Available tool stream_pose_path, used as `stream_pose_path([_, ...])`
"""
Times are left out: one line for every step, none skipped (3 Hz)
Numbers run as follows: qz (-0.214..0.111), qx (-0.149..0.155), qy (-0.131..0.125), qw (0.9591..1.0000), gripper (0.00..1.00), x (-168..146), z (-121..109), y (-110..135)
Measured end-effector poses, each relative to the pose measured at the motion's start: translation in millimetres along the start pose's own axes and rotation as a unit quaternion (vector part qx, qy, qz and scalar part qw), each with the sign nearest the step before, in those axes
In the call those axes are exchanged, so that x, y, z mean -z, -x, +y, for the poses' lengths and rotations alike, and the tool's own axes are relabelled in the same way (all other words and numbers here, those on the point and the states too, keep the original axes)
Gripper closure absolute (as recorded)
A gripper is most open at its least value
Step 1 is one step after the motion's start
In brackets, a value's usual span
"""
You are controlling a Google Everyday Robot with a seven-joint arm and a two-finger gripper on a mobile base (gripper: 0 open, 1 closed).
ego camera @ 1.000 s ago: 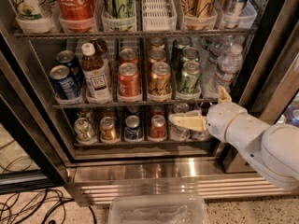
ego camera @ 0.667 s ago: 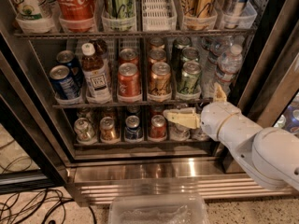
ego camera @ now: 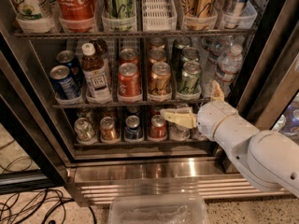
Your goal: Pick green can from middle shelf of fridge
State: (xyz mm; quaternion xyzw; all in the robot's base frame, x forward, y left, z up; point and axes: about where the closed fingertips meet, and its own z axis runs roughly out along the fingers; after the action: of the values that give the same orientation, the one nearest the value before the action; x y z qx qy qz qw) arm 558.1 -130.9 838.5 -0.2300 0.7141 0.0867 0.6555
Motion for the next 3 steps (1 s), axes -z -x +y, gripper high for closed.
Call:
stream_pose_path([-0.018, 0.012, -0.022, 0.9995, 0.01, -9.3, -10.0, 3.4])
stream_pose_path([-0.027, 0.020, -0.041, 0.9986, 0.01, -12.6, -20.0, 5.8])
stream_pose_path([-0.032, 0.024, -0.057, 0.9976, 0.19, -12.1, -26.6, 6.7])
